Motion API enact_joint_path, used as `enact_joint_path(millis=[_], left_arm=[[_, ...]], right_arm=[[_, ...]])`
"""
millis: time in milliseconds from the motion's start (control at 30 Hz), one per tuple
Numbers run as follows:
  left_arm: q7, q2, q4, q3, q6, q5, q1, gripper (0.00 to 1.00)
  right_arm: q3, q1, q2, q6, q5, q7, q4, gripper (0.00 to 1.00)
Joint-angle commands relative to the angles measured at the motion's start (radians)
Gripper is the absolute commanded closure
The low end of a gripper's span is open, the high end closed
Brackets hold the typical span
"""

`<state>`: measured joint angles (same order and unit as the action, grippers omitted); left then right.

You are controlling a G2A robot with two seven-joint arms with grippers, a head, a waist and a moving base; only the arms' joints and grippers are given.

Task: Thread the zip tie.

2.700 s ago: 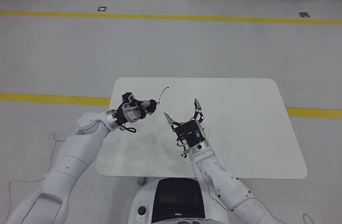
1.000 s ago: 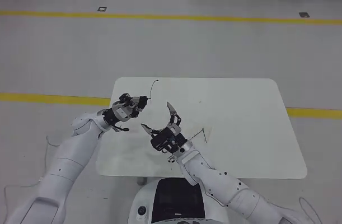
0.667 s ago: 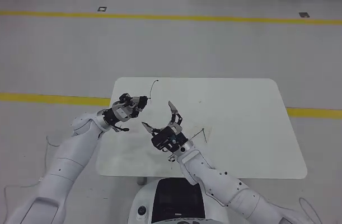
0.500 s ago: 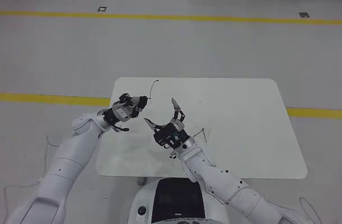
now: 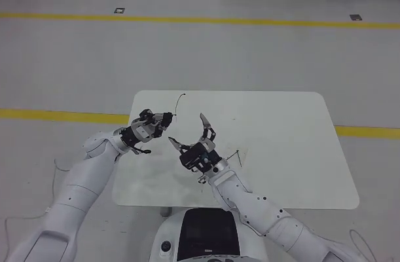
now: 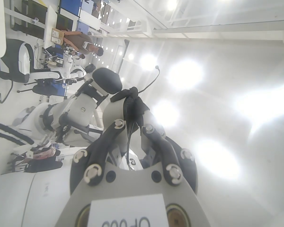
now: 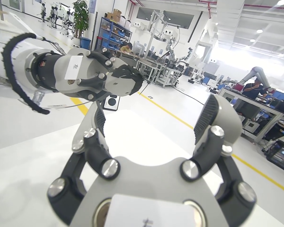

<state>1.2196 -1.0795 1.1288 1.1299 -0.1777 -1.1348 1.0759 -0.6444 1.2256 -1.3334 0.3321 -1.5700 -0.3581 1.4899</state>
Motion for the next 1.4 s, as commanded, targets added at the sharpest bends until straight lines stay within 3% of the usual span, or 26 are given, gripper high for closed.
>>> enact_joint_path(millis=[0, 200, 300, 533, 1100, 1367], left_arm=[[0.0, 0.0, 0.0, 0.0, 0.0, 0.0, 0.0, 1.0], [0.0, 0.0, 0.0, 0.0, 0.0, 0.0, 0.0, 1.0], [0.0, 0.0, 0.0, 0.0, 0.0, 0.0, 0.0, 1.0], [0.0, 0.0, 0.0, 0.0, 0.0, 0.0, 0.0, 1.0], [0.0, 0.0, 0.0, 0.0, 0.0, 0.0, 0.0, 1.0], [0.0, 0.0, 0.0, 0.0, 0.0, 0.0, 0.0, 1.0]], right_arm=[[0.01, -0.01, 0.001, 0.008, 0.0, 0.005, -0.005, 0.0], [0.017, -0.022, -0.005, 0.008, 0.0, 0.018, -0.011, 0.0], [0.021, -0.026, -0.009, 0.008, 0.0, 0.021, -0.016, 0.47], [0.029, -0.042, -0.013, 0.008, 0.0, 0.023, -0.029, 0.64], [0.059, -0.062, -0.027, 0.008, 0.0, 0.036, -0.048, 0.8], [0.054, -0.067, -0.038, 0.008, 0.0, 0.048, -0.056, 0.8]])
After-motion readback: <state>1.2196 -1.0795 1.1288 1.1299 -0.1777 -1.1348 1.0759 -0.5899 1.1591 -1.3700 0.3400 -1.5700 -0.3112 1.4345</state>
